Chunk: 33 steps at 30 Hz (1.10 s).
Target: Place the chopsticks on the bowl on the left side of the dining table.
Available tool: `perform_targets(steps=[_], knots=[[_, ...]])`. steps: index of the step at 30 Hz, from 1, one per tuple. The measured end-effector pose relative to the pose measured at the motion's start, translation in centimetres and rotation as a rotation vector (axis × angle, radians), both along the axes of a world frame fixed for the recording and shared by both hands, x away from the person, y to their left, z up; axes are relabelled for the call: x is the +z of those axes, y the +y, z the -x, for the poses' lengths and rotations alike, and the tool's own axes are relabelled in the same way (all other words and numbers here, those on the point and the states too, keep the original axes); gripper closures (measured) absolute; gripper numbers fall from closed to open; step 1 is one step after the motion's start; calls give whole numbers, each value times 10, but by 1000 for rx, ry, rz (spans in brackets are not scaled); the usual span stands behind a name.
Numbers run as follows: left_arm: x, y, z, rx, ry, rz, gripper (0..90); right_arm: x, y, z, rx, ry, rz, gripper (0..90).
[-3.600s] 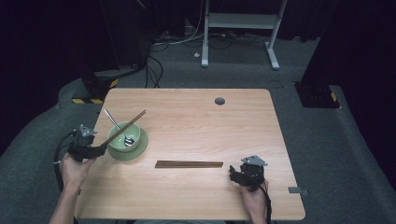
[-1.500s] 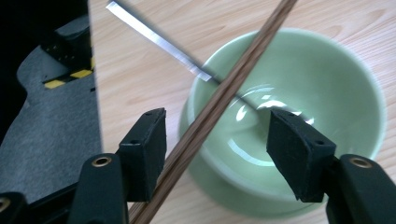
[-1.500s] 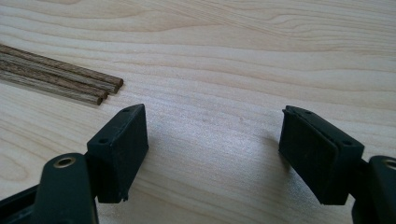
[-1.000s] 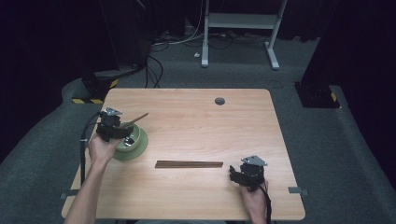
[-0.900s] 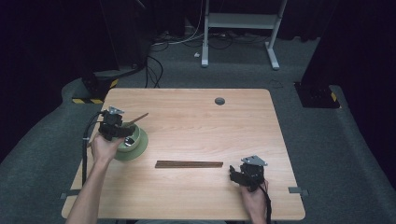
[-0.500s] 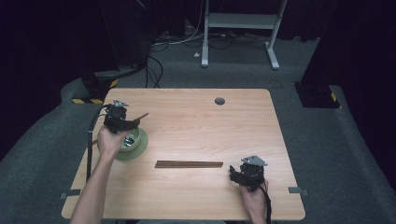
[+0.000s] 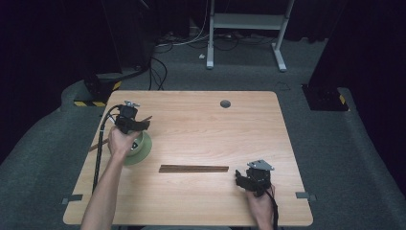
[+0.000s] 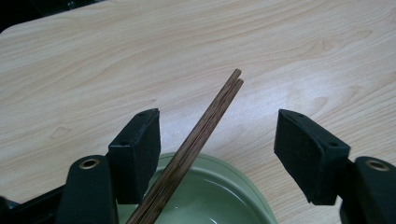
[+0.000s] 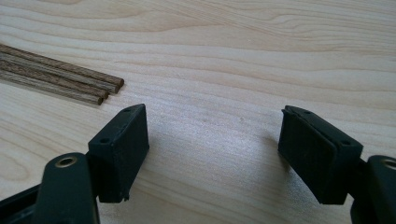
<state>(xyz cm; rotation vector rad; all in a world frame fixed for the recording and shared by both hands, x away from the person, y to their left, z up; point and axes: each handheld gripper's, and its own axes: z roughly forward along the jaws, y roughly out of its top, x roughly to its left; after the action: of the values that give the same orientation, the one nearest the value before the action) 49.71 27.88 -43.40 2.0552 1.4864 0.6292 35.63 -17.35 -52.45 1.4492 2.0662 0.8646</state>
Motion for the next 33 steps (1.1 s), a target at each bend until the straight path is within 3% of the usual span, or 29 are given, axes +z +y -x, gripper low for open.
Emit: perform_targets(steps=[33], knots=[[-3, -7, 4, -57, 46, -18, 315, 0, 0, 0, -2, 1, -1, 237]])
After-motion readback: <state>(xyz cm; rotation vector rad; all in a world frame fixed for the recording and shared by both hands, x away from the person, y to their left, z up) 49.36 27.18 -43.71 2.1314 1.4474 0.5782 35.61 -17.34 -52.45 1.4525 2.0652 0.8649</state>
